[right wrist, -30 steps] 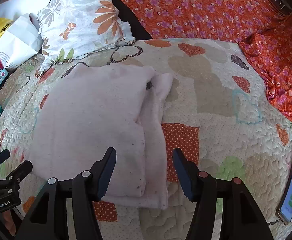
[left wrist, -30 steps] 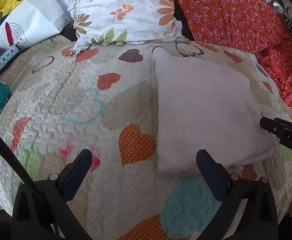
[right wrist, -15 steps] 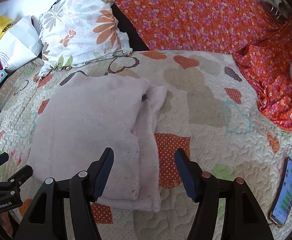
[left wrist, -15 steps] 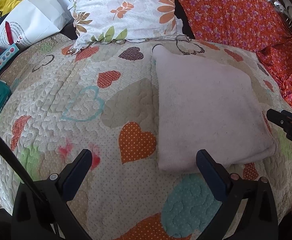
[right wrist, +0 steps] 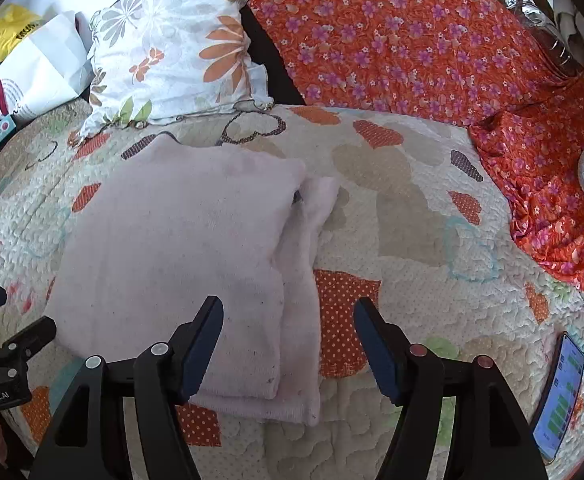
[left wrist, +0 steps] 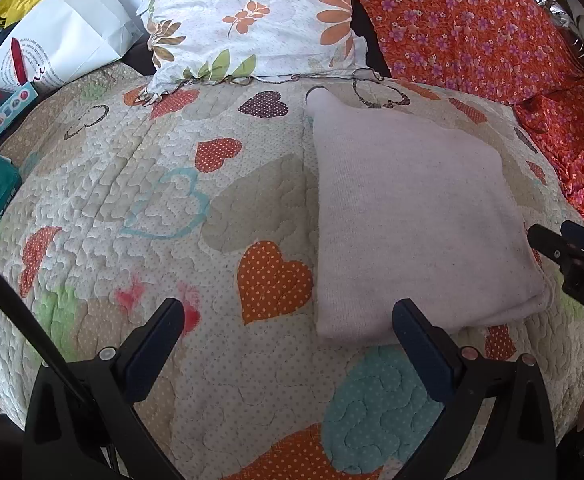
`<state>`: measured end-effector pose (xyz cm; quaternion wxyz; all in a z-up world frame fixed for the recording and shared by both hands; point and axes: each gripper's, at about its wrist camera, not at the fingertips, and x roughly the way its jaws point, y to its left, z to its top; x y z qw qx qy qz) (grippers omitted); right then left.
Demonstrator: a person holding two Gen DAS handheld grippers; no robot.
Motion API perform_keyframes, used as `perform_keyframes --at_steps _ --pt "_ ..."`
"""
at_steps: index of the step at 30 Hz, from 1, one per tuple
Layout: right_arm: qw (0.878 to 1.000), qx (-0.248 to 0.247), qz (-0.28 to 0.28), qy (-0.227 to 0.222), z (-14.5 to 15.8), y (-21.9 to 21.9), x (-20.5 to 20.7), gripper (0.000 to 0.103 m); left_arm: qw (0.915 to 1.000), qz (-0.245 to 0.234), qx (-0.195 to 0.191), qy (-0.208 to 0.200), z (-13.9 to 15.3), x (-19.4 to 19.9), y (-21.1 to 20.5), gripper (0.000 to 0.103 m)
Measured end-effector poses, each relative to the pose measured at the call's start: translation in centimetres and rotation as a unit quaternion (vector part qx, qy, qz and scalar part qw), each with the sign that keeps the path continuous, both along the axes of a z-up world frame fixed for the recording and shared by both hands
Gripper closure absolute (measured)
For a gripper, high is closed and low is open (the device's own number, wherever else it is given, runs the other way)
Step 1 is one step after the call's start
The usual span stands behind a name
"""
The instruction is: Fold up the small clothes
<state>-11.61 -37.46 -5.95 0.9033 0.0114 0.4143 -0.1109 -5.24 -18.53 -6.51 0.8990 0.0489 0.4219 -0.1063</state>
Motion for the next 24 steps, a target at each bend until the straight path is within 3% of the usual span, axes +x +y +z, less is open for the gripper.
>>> perform_keyframes --at_steps 24 --pt "1.0 0.004 -0.011 0.005 -0.2 -0.57 0.0 0.029 0.9999 0.004 -0.007 0.006 -0.09 -0.12 0.01 0.0"
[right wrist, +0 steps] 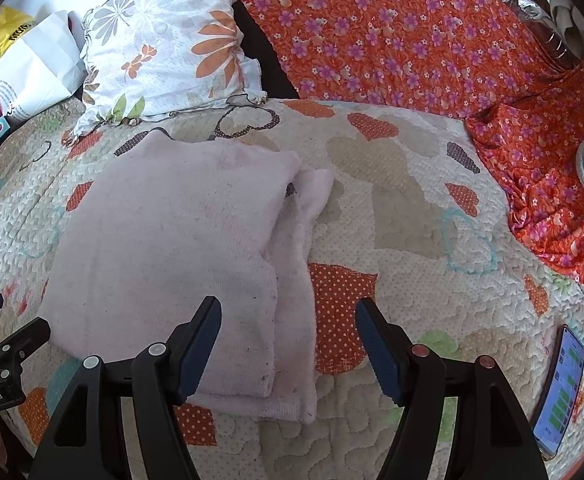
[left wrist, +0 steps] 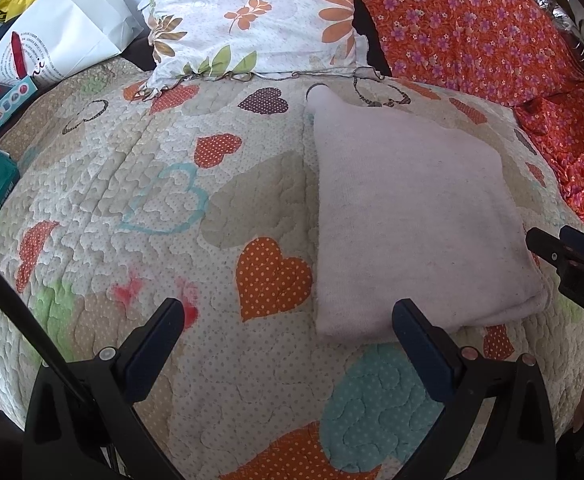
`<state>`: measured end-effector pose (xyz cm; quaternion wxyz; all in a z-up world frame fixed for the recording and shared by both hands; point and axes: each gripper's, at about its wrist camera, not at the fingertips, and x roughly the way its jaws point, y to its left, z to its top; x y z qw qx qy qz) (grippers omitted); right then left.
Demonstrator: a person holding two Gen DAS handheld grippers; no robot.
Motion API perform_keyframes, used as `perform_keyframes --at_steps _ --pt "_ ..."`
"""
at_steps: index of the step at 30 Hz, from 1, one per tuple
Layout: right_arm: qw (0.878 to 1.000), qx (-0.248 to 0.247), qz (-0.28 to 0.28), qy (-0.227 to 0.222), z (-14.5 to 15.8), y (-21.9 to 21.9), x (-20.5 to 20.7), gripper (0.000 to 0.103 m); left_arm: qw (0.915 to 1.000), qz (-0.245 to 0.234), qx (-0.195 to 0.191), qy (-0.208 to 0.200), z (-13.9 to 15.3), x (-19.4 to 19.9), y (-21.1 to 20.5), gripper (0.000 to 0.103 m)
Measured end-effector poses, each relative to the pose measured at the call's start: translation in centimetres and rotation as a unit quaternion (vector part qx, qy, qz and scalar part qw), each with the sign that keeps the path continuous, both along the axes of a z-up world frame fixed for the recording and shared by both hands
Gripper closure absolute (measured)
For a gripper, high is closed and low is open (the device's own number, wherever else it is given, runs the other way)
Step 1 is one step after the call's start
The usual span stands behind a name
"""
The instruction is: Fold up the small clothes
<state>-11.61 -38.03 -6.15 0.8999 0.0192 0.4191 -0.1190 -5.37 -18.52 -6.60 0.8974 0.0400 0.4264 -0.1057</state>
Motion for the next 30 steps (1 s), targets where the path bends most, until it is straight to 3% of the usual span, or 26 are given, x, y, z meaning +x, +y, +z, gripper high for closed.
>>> perform_keyframes --at_steps 30 --pt "1.0 -0.001 0.004 -0.017 0.5 0.47 -0.15 0.026 1.0 -0.001 -0.005 0.001 0.04 -0.08 -0.18 0.0"
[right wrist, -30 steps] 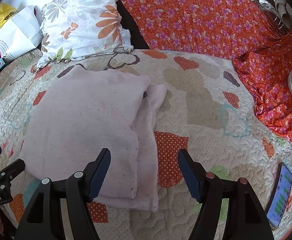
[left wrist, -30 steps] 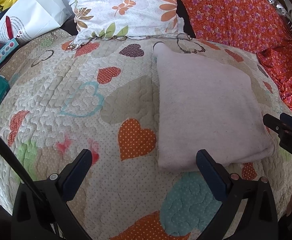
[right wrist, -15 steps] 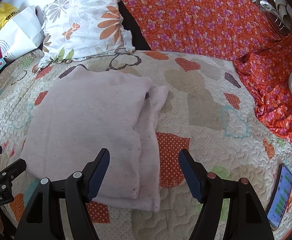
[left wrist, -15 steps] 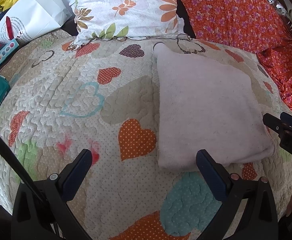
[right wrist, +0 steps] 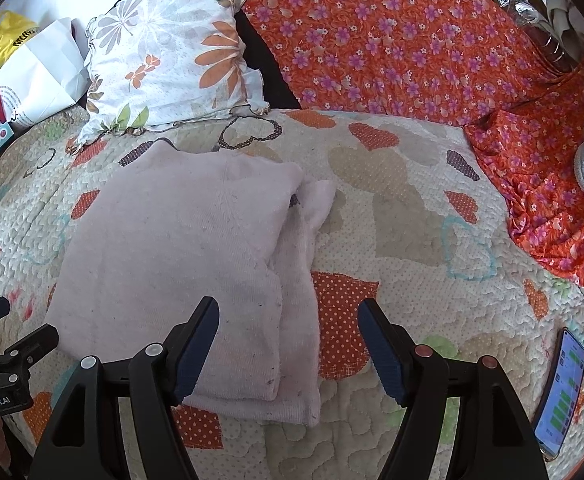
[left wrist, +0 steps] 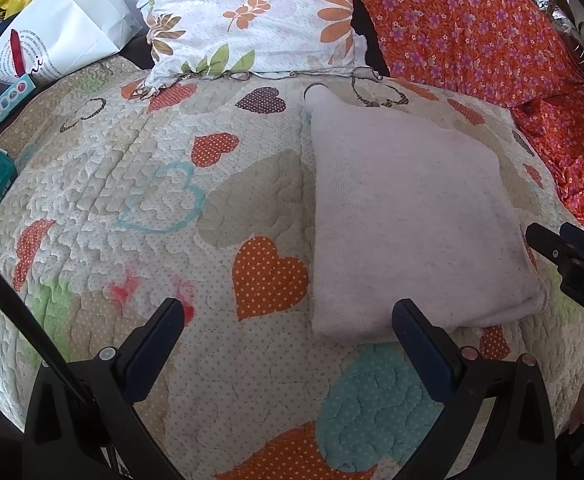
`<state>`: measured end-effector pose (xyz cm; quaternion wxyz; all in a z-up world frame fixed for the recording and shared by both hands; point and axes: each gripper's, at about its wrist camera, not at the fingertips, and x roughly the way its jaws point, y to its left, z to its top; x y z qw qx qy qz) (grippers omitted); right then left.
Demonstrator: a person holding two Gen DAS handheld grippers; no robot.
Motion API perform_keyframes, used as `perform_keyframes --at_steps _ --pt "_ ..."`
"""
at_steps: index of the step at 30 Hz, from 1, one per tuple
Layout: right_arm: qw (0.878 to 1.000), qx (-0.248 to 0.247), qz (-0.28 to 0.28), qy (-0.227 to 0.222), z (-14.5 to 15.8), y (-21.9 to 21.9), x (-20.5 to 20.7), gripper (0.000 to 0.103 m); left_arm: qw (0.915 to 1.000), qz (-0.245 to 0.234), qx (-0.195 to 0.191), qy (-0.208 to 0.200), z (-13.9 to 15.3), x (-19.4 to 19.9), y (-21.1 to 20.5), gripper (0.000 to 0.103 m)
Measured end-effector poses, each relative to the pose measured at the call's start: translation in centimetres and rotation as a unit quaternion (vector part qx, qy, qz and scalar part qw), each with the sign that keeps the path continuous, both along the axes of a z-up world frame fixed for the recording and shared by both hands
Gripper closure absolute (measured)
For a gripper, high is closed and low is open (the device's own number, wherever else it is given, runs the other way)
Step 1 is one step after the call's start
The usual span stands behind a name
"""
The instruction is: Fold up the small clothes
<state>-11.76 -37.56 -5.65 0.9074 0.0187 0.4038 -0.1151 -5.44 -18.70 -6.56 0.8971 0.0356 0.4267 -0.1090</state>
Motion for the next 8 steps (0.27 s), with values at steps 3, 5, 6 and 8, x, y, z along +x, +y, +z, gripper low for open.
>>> perform_keyframes --at_steps 3,5,6,8 --pt "1.0 -0.001 0.005 0.003 -0.2 0.5 0.0 0.026 1.0 -0.003 -0.003 -0.005 0.2 0.0 -0.2 0.0" --pt "1.0 -0.003 0.012 0.004 -0.2 0.9 0.1 0.026 0.9998 -0.011 -0.004 -0.015 0.5 -0.2 -0.5 0.0" --pt "1.0 -0.004 0.015 0.003 -0.2 1.1 0.1 0.026 0.9997 -0.014 -0.001 -0.021 0.7 -0.4 -0.7 0.0" --pt "1.0 -0.008 0.02 -0.003 -0.1 1.4 0.0 0.026 0.9994 -0.015 0.001 -0.03 0.9 -0.6 -0.9 0.0"
